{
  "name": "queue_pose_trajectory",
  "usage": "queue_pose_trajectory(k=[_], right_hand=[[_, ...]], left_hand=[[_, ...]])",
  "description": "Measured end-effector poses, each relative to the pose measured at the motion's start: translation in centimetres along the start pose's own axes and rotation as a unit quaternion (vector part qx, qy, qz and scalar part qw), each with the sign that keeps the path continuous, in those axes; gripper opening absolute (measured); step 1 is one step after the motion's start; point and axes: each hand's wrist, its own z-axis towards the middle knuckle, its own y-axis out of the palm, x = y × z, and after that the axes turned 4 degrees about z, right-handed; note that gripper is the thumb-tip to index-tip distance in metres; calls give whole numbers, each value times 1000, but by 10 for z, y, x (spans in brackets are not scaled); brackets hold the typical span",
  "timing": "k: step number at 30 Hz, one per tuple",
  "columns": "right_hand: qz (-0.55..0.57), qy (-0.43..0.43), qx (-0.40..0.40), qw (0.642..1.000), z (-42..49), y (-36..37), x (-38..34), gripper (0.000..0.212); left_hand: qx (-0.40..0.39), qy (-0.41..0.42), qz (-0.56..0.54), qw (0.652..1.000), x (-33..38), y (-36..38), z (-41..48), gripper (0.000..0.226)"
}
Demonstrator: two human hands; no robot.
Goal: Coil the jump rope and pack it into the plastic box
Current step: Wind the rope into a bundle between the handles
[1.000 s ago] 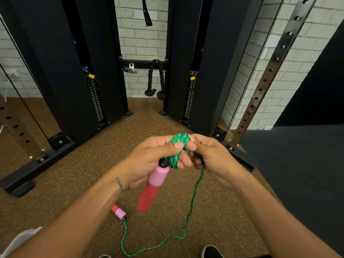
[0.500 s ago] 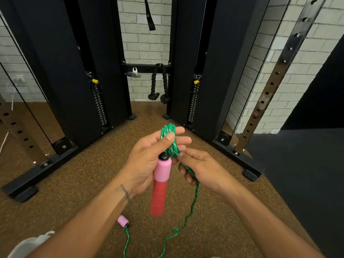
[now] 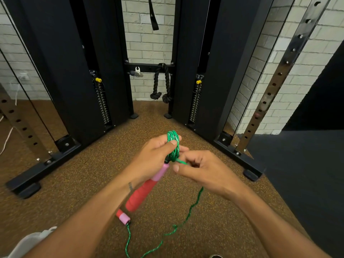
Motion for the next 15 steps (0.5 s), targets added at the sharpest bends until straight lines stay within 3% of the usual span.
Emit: queue_pose_trajectory(k=[4, 8, 12, 15], right_hand=[[54, -43, 44, 997, 3, -7, 1, 16], [79, -73, 80, 991, 7, -15, 4, 18], [112, -77, 133, 982, 11, -22, 7, 15], [114, -46, 137, 983, 12, -24, 9, 16]], left_hand=[[-6, -33, 37, 999, 5, 2, -4, 28], [-109, -52, -100, 988, 12, 5, -11, 41], [-207, -38, -112, 971, 10, -1, -9, 40], [-238, -13, -102, 966, 4, -3, -6, 39]])
